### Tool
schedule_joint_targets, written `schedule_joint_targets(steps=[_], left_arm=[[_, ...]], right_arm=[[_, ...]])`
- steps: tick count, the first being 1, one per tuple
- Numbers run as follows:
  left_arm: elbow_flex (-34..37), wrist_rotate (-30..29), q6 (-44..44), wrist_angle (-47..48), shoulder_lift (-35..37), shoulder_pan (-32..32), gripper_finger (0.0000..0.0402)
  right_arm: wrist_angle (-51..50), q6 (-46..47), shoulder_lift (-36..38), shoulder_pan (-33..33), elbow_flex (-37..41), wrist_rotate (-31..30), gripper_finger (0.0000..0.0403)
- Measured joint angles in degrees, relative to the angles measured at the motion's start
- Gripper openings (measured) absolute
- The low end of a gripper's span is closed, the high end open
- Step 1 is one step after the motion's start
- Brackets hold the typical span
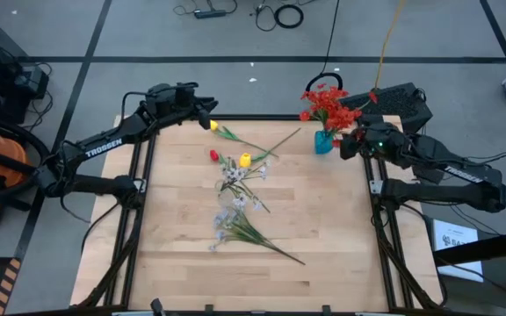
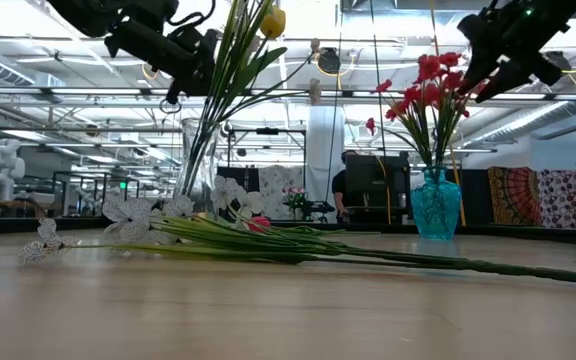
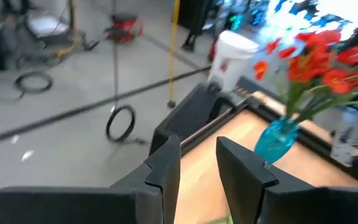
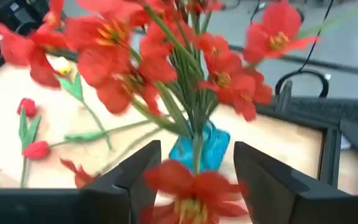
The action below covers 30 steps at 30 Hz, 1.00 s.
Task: Sort flowers into vase by color
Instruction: Put the bottom red flower into the blue flower vase
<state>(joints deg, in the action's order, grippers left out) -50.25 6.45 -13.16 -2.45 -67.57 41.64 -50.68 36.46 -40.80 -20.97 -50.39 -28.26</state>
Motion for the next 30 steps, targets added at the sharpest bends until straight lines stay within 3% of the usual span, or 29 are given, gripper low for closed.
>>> schedule_joint_targets(steps=[7,18,24,30], left_arm=[[-5.1,-3.6,-3.0,8.3,-4.9,-1.8,0.0103],[-6.7,-3.6,-3.1,9.2,-8.9,-2.8,0.0102],[-6.7,-3.6,-7.1,9.6,-8.9,-2.8,0.0102],[-6.7,-3.6,-13.6,14.9,-8.9,-2.8,0.0102]], right_arm=[[-7.3,3.5,0.0,0.0,-2.0,4.1,0.0160],[-14.6,12.2,0.0,0.0,-2.3,16.2,0.0113],[-21.8,17.5,0.0,0.1,-2.3,17.6,0.0070],[-22.9,17.6,0.0,0.1,-2.3,18.1,0.0022]])
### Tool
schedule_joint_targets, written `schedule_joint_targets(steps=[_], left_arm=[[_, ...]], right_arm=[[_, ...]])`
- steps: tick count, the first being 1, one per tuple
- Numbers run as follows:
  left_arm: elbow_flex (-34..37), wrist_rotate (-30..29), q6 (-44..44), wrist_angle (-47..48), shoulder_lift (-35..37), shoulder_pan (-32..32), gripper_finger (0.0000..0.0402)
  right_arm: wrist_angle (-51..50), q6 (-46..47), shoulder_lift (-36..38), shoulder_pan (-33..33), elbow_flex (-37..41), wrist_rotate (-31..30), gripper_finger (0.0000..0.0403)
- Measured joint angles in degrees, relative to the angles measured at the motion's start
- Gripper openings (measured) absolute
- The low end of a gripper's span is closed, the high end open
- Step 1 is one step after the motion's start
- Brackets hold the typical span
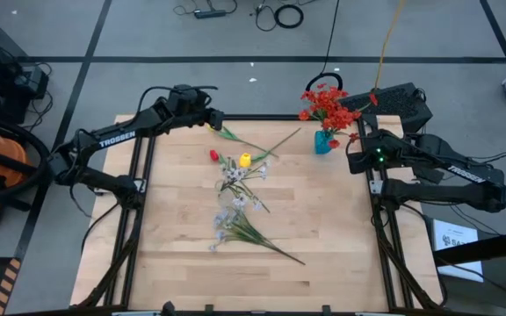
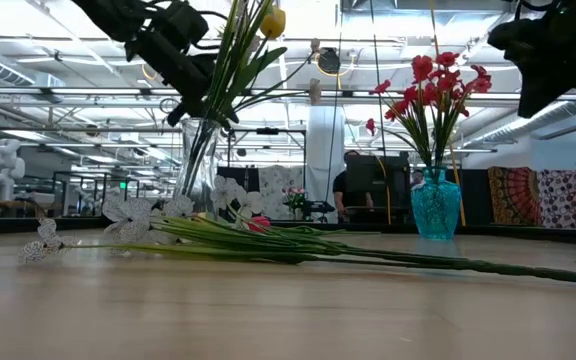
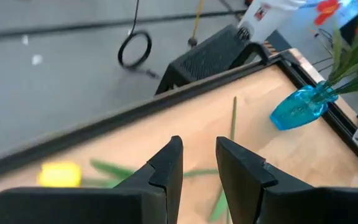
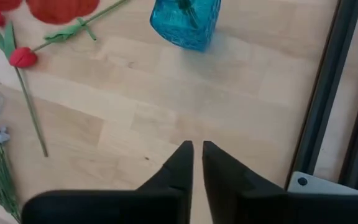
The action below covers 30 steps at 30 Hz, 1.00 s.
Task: Sort flowers into vase by color
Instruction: Put the bottom red flower into the blue flower vase
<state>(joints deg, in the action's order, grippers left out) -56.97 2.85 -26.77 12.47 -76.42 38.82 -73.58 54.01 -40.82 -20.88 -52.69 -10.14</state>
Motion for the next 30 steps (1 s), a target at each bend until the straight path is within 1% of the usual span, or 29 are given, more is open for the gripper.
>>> schedule_joint_targets(steps=[3,8,10,14,17,23,30], left_arm=[[0.0,0.0,-7.2,4.0,0.0,-0.1,0.0102],[0.0,-0.1,-16.5,11.4,0.0,-1.0,0.0102],[0.0,0.0,-19.0,13.6,-0.2,-1.6,0.0102],[0.0,0.4,-20.0,16.7,-1.4,-2.7,0.0102],[0.0,0.8,-24.6,19.1,-3.1,-3.9,0.0102],[0.0,2.8,-33.9,19.6,-7.9,-6.9,0.0102],[0.0,3.5,-40.9,19.5,-12.3,-8.5,0.0102]], right_arm=[[0.0,-0.5,0.0,0.0,0.0,-0.2,0.0005],[0.0,-0.5,0.0,0.0,0.0,-2.0,0.0005],[0.0,0.2,0.0,0.0,0.0,-2.2,0.0005],[0.0,0.7,-0.1,0.0,0.0,-2.2,0.0001],[0.0,0.0,-0.1,0.0,0.0,-2.1,0.0001],[0.0,-2.5,-0.1,0.0,0.0,-1.6,0.0001],[0.0,-7.2,-0.1,0.0,0.0,-1.6,0.0001]])
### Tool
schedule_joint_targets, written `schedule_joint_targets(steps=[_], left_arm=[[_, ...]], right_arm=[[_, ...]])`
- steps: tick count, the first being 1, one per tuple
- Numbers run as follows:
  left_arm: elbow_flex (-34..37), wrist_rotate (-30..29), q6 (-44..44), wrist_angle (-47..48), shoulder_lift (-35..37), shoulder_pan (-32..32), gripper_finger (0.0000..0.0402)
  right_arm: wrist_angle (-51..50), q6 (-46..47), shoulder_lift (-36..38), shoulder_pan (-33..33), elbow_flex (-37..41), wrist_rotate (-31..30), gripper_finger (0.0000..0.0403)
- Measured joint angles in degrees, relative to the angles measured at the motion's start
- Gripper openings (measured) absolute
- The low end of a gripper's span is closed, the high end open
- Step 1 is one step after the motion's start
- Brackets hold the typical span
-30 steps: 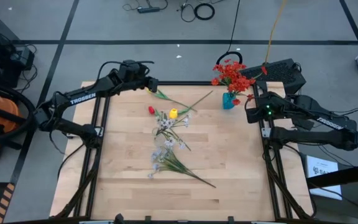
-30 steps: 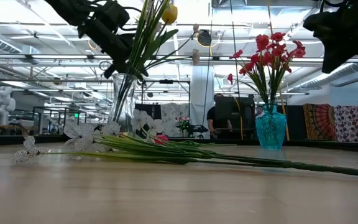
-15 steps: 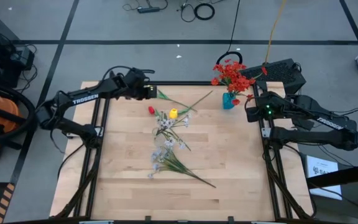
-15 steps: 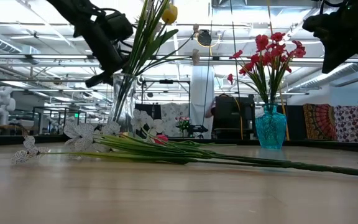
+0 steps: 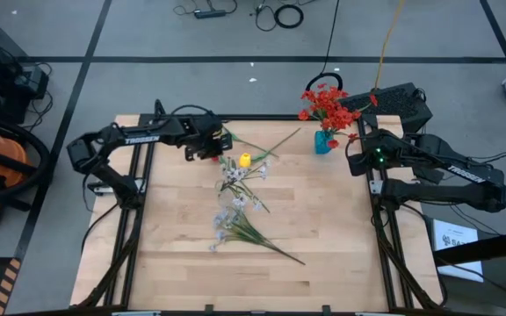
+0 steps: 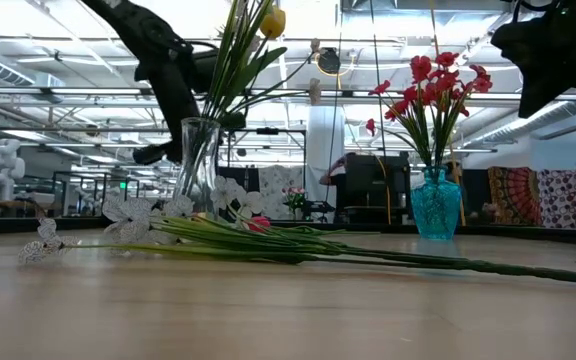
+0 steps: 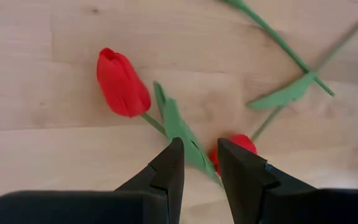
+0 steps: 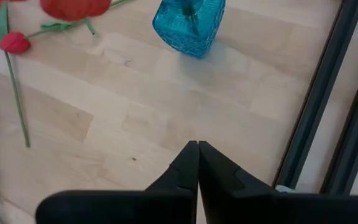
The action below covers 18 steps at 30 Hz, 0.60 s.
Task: Sort flowers into vase by color
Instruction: Put the bottom red flower into the blue flower vase
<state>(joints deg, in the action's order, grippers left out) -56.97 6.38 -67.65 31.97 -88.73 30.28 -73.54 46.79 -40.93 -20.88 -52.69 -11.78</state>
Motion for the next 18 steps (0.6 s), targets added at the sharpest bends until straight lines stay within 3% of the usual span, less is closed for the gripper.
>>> schedule_joint_targets(steps=[18], left_arm=[[0.0,2.2,-5.6,-3.7,-10.7,1.7,0.0102]], right_arm=[[0.0,-7.5,0.0,0.0,0.0,-0.7,0.0000]])
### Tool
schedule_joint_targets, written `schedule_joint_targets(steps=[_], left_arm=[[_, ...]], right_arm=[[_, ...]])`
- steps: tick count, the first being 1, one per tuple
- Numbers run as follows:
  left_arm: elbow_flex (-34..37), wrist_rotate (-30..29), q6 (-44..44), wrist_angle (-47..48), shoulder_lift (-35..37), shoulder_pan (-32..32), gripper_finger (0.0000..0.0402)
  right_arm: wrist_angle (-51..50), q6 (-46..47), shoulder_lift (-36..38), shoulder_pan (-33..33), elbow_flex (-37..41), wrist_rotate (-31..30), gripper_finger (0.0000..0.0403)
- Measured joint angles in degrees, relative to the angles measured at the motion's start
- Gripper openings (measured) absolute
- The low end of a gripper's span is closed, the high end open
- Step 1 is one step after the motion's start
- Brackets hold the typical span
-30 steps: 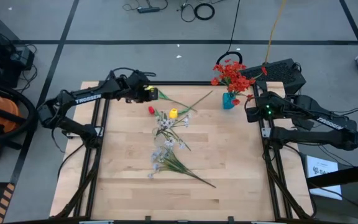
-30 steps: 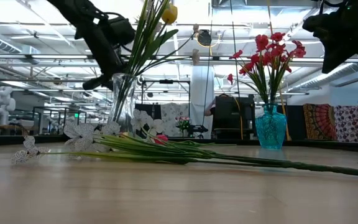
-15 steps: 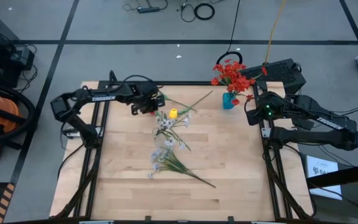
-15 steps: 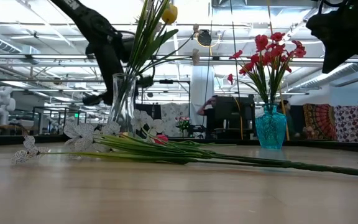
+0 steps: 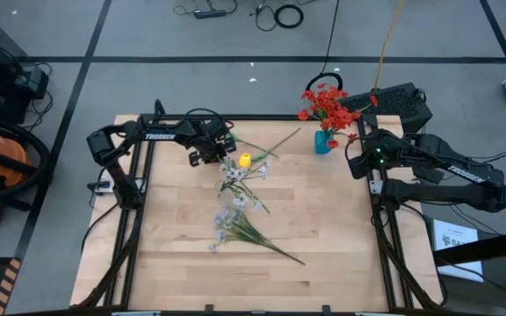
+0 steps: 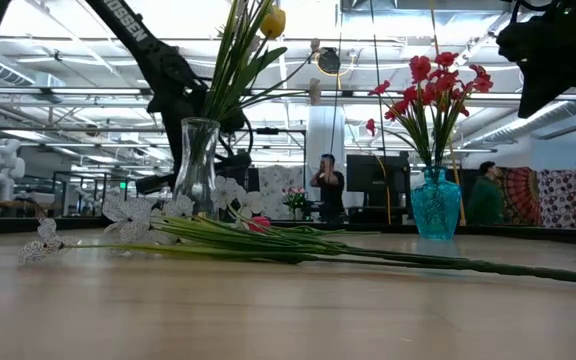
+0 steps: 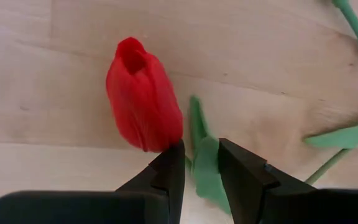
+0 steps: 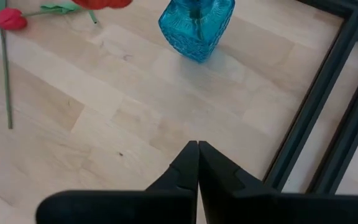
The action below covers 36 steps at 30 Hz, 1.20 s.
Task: Sort flowers into vase by color
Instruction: Put the bottom red flower into the blue flower vase
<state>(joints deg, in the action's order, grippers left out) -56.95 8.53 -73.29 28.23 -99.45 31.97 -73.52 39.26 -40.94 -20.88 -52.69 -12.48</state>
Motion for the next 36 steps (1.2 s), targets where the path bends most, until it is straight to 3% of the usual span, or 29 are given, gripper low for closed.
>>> schedule_joint_targets(steps=[12,22,36], left_arm=[[-0.1,2.0,0.1,-1.4,-2.5,0.8,0.0102],[0.0,2.9,-1.4,-1.1,2.3,1.2,0.0102],[0.0,1.7,-3.0,1.3,2.5,0.9,0.0102]], right_arm=[[1.0,-1.5,0.0,0.0,0.0,-1.2,0.0000],[2.3,-3.2,0.0,0.0,0.0,-1.3,0.0000],[2.3,-5.7,0.0,0.0,0.0,-4.2,0.0000]])
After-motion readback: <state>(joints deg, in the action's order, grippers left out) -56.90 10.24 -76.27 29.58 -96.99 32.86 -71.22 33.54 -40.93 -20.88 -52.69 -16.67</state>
